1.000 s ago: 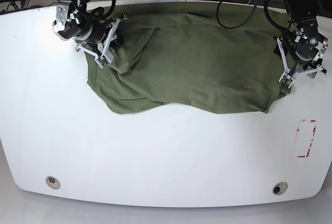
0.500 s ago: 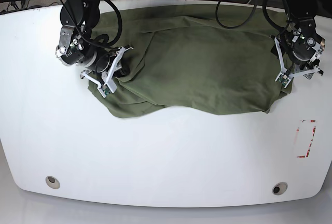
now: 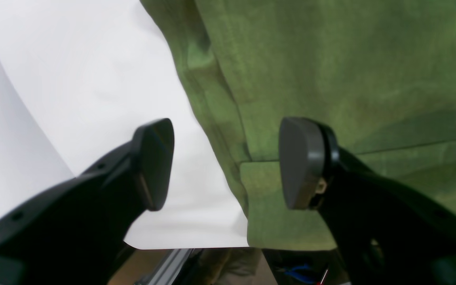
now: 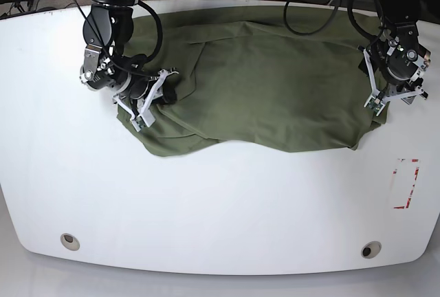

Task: Fold the T-shirt properly
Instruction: 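Release the fabric and move the right gripper to the shirt's hem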

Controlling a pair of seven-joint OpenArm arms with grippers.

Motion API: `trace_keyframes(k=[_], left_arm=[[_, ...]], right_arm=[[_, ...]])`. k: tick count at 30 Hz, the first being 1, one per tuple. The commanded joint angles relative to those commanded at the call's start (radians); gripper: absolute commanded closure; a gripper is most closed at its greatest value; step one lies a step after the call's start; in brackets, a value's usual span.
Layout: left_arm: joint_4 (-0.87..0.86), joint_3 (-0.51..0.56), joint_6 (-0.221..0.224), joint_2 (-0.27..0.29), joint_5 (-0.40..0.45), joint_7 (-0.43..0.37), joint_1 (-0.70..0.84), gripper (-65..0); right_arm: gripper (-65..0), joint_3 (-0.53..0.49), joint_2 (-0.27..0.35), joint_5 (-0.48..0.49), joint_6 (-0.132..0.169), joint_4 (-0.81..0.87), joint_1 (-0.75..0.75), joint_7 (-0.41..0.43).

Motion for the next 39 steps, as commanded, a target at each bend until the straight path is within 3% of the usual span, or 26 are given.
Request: trace_keyframes(k=[4, 9, 12, 14, 18, 31, 39], left_arm=[[0.000, 0.000, 0.000, 0.000, 0.000, 0.000, 0.000, -37.6], [0.000, 0.000, 0.000, 0.000, 0.000, 0.000, 0.000, -37.6], [0.000, 0.000, 0.000, 0.002, 0.000, 0.000, 0.000, -37.6], [0.000, 0.000, 0.000, 0.002, 0.000, 0.000, 0.000, -37.6], [0.000, 0.000, 0.000, 0.002, 0.000, 0.000, -0.002, -37.6], [0.002, 0.000, 0.000, 0.006, 0.000, 0.000, -0.002, -37.6], [0.002, 0.000, 0.000, 0.006, 0.000, 0.000, -0.002, -37.6]], right_arm=[[-10.1, 0.003, 0.006, -0.005, 0.000, 0.078, 0.021, -0.048], [-12.8, 0.025, 0.023, -0.014, 0.000, 0.048, 0.089, -0.058], [-20.9, 0.035, 0.031, -0.014, 0.000, -0.014, 0.135, -0.058], [-30.3, 0.038, 0.034, -0.014, 0.000, -0.078, 0.173, -0.049], [-38.5, 0.040, 0.063, -0.014, 0.000, -0.181, 0.229, 0.026], [-38.5, 0.041, 0.143, -0.014, 0.000, -0.583, 0.388, 0.255], [-38.5, 0.037, 0.160, -0.014, 0.000, -0.681, 0.390, 0.342]])
